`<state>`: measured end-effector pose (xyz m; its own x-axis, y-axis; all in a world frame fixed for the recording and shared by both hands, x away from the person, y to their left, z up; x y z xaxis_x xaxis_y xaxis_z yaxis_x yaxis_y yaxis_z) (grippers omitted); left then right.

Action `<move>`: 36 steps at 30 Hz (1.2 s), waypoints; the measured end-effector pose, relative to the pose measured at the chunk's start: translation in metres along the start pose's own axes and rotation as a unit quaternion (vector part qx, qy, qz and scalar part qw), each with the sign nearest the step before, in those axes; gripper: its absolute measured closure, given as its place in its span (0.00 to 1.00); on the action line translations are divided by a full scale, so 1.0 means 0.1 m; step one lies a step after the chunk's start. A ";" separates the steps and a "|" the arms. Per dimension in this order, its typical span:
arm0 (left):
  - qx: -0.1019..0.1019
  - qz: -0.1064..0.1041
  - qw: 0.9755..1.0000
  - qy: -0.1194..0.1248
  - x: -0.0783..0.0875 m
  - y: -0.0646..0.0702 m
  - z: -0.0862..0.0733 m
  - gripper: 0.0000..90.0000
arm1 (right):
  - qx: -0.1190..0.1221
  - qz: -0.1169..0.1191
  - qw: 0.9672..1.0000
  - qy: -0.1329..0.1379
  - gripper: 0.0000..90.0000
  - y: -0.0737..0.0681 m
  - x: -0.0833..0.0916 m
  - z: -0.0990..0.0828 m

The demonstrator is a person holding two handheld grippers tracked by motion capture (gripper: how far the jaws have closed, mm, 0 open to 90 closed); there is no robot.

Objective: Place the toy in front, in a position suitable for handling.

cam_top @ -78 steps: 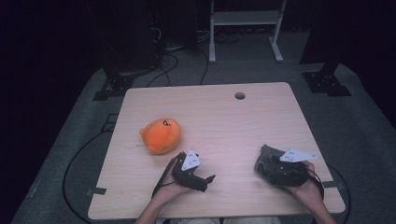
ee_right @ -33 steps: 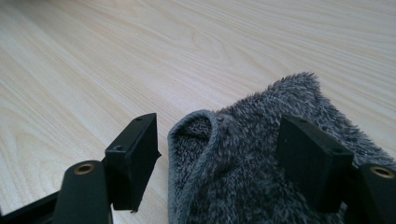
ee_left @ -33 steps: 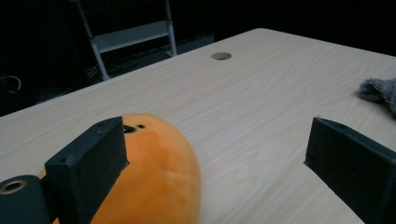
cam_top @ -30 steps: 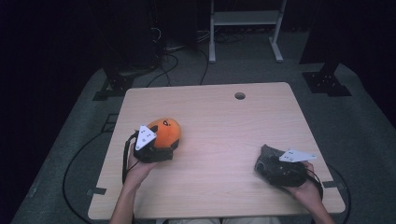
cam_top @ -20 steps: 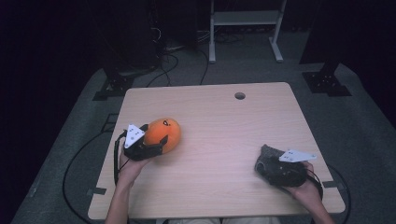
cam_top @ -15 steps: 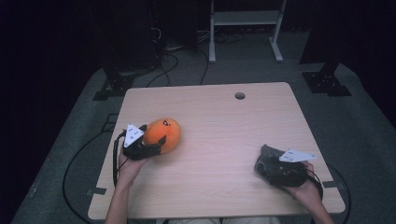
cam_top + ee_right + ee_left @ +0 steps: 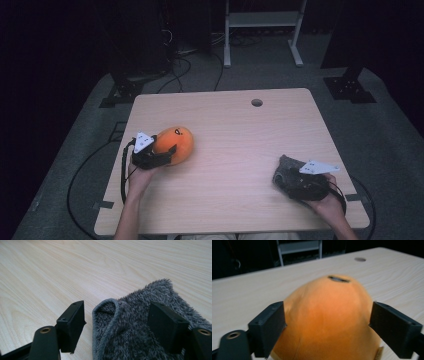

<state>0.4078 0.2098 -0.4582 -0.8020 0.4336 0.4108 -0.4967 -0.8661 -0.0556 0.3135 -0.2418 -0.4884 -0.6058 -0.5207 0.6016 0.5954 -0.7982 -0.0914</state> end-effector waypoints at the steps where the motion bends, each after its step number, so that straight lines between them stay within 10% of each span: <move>1: -0.003 0.003 1.000 -0.001 -0.03 0.00 -0.04 0.11 | 0.001 -0.001 1.000 0.001 0.32 0.00 0.01 0.00; 7: 0.003 -0.005 1.000 -0.012 -0.07 0.00 -0.12 0.14 | -0.001 -0.002 1.000 0.004 0.32 0.01 0.02 0.00; 14: -0.002 0.004 1.000 -0.022 -0.08 0.02 -0.14 0.39 | -0.001 -0.003 1.000 0.006 0.32 0.01 0.04 0.00; 27: 0.027 0.023 0.999 0.018 -0.04 0.05 -0.04 0.56 | -0.001 -0.005 1.000 0.010 0.32 0.04 0.06 0.01; 36: 0.006 -0.016 0.999 0.048 -0.01 0.29 0.14 0.58 | -0.010 -0.012 1.000 0.022 0.32 0.10 0.11 0.03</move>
<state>0.3989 0.1808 -0.4472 -0.8139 0.4830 0.3230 -0.5195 -0.8539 -0.0320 0.3146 -0.2543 -0.4801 -0.6422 -0.5138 0.5688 0.5705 -0.8160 -0.0930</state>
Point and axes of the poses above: each handheld gripper's, and its own axes: x roughly backward along the jaws, z roughly out of its top, y roughly to its right, the point moved 5 cm from there along -x, roughly forward along the jaws, and after that the axes turned 3 degrees about -x, right-handed, at the moved point
